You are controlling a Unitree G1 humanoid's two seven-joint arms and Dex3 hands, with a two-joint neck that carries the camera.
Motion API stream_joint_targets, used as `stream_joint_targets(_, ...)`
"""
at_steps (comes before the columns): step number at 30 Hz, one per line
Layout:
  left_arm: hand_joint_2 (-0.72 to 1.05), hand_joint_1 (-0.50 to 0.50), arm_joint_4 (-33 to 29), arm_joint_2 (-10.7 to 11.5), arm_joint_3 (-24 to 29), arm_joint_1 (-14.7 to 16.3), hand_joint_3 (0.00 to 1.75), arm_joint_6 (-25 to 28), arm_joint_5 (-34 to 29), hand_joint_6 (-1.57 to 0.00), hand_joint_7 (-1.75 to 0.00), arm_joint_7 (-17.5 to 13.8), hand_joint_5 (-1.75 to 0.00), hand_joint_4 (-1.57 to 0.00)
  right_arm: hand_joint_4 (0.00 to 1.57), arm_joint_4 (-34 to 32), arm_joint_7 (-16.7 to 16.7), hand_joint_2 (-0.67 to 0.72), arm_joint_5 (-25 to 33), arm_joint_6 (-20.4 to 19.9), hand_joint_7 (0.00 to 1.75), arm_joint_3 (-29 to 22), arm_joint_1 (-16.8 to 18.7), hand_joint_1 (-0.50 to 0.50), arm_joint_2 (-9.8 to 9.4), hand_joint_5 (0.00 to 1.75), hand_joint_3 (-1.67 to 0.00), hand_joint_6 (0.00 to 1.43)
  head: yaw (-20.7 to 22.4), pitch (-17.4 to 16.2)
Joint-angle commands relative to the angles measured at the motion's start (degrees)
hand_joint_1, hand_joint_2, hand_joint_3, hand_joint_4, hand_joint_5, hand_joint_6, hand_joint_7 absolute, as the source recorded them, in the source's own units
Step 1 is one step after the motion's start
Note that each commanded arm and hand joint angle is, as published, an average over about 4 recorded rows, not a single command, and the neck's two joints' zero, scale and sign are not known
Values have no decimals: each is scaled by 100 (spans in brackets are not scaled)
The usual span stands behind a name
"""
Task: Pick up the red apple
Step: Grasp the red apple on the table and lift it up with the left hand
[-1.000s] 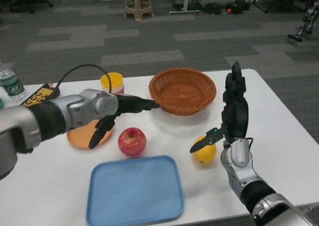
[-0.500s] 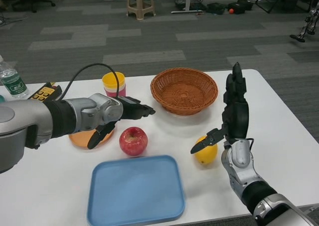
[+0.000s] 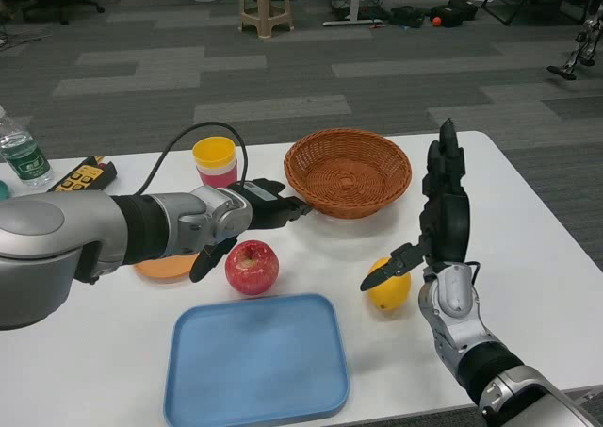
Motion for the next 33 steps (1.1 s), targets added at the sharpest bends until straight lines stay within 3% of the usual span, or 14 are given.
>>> stream_joint_targets(1,-37,-50,82,-54,-63,-43,9,-18,-7,-5,-14,138,0,0,0,15,-8,66,34,-21,0,-21,-120,0,-36,0,0,0,-13,-29)
stream_joint_targets(13,-17,-50,622,-166,-383,14,9,-809,-376,-24,-14,397,0,0,0,42,-8,66,38,-23,0,-36,-98,0,-14,0,0,0,-70,-133)
stream_joint_targets(24,-2,-50,688,-214,-757,-17,9,-1112,-815,-33,-14,419,0,0,0,37,-8,66,43,-14,0,-45,-58,0,-89,0,0,0,-40,-224)
stream_joint_targets(33,-2,-50,991,-359,-985,137,9,-1170,-1009,-34,-14,397,0,0,0,134,-17,69,65,-14,0,3,-58,2,-225,0,0,0,-31,-261)
